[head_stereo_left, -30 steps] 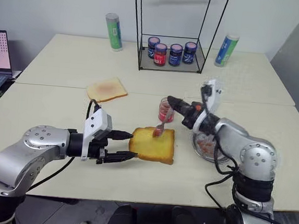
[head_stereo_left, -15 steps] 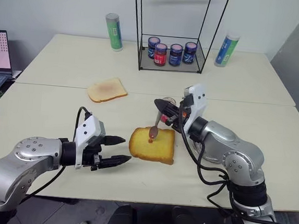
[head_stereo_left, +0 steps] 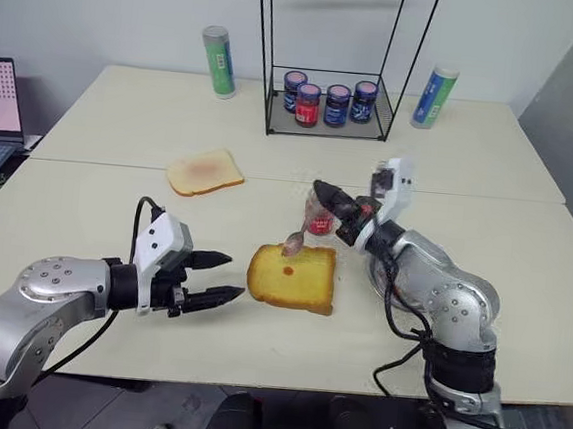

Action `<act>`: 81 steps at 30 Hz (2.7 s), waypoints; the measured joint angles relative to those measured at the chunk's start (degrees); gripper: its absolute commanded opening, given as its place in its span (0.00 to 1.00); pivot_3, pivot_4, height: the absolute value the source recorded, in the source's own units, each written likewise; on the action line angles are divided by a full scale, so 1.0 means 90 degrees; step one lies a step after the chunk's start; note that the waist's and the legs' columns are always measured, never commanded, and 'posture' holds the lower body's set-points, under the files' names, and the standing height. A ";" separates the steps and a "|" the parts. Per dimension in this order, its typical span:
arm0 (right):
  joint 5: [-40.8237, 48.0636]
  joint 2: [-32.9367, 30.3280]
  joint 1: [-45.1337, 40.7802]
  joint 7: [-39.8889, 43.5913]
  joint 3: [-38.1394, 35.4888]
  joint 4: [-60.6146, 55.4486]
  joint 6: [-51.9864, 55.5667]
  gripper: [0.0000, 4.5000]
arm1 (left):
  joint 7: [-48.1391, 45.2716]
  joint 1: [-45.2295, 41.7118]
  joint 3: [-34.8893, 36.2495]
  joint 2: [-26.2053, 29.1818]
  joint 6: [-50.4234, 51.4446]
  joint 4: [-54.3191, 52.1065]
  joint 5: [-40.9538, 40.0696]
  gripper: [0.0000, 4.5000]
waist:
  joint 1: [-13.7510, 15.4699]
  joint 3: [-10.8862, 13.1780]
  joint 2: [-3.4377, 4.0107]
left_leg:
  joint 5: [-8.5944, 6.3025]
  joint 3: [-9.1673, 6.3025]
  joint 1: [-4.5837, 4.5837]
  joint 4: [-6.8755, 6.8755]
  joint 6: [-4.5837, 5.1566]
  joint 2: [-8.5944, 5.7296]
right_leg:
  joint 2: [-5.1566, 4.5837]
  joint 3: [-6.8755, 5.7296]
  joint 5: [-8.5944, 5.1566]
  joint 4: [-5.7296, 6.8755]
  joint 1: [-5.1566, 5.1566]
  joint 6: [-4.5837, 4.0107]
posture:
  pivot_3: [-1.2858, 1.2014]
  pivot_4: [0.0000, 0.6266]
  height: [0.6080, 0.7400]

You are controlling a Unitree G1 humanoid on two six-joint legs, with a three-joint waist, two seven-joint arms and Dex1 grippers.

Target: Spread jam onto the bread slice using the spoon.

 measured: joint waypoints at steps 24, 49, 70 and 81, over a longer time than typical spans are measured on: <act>0.1617 0.0762 0.0749 -0.1660 -0.0430 0.1009 -0.0584 0.01 | 0.0100 -0.0324 -0.0267 -0.0057 0.0024 0.0046 -0.0021 0.71 | -0.0027 0.0002 0.0003 | 0.0000 0.0008 0.0009 -0.0016 0.0001 0.0000 | 0.0005 0.0006 -0.0001 -0.0002 -0.0001 0.0002 | 0.52 0.24 1.00; 0.1570 -0.0525 0.0936 -0.0726 0.0006 0.0331 0.0091 0.01 | 0.0178 -0.0194 -0.0266 -0.0120 0.0009 0.0042 -0.0023 0.71 | -0.0012 0.0001 0.0002 | 0.0000 0.0008 0.0010 -0.0017 0.0001 -0.0001 | 0.0004 0.0006 -0.0001 -0.0003 -0.0001 0.0002 | 0.52 0.24 1.00; 0.0918 -0.0245 0.0572 -0.0273 0.0614 0.0974 -0.0341 0.01 | 0.0301 -0.0177 -0.0258 -0.0125 0.0033 -0.0018 -0.0074 0.71 | -0.0013 0.0001 0.0001 | 0.0000 0.0009 0.0010 -0.0019 0.0001 -0.0001 | 0.0003 0.0006 -0.0001 -0.0004 -0.0001 0.0002 | 0.52 0.24 1.00; 0.1434 -0.1217 0.0728 0.0000 0.0204 0.0347 0.0317 0.01 | 0.0303 -0.0254 -0.0276 -0.0137 0.0031 -0.0009 -0.0071 0.71 | -0.0009 0.0001 0.0001 | 0.0000 0.0008 0.0011 -0.0019 0.0001 0.0000 | 0.0005 0.0006 -0.0001 -0.0002 0.0000 0.0002 | 0.52 0.24 1.00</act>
